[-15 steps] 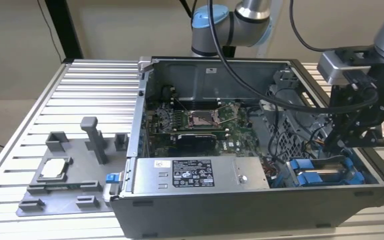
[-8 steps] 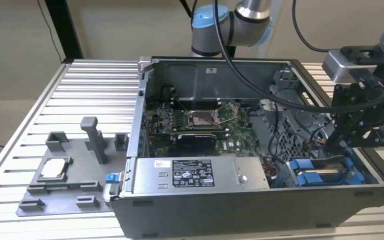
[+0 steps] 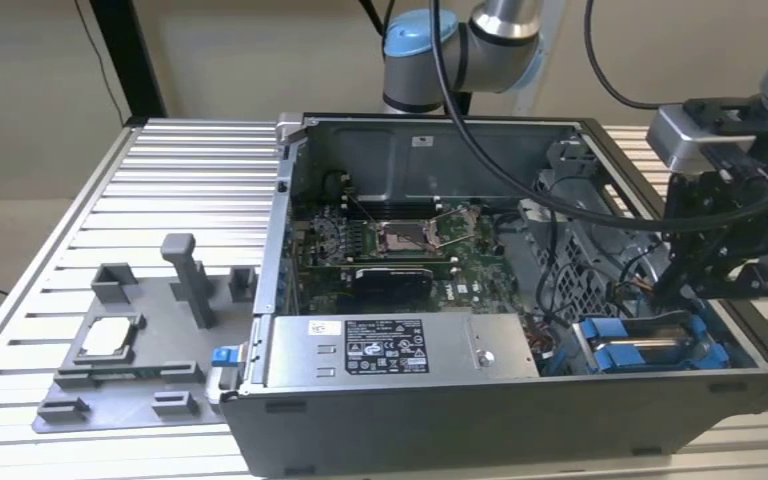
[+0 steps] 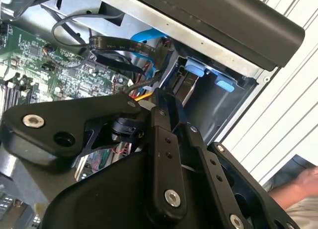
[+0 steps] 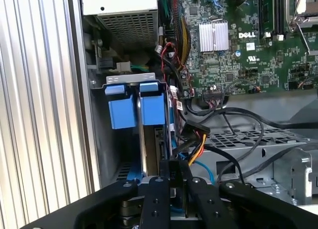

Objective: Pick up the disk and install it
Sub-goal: 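Insert the first disk wire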

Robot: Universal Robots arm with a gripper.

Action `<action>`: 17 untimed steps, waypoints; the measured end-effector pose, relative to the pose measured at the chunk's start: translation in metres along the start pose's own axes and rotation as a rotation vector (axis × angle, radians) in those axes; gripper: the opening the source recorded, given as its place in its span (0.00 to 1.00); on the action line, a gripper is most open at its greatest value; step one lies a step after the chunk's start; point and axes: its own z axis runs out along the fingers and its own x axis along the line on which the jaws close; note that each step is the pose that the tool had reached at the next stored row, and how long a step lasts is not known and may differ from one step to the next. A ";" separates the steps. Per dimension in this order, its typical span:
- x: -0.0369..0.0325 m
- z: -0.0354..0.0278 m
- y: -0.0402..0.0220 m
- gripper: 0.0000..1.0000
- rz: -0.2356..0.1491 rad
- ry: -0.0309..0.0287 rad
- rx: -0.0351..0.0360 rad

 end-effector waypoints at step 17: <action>-0.0015 0.0079 -0.0121 0.00 -0.019 0.0480 -0.0284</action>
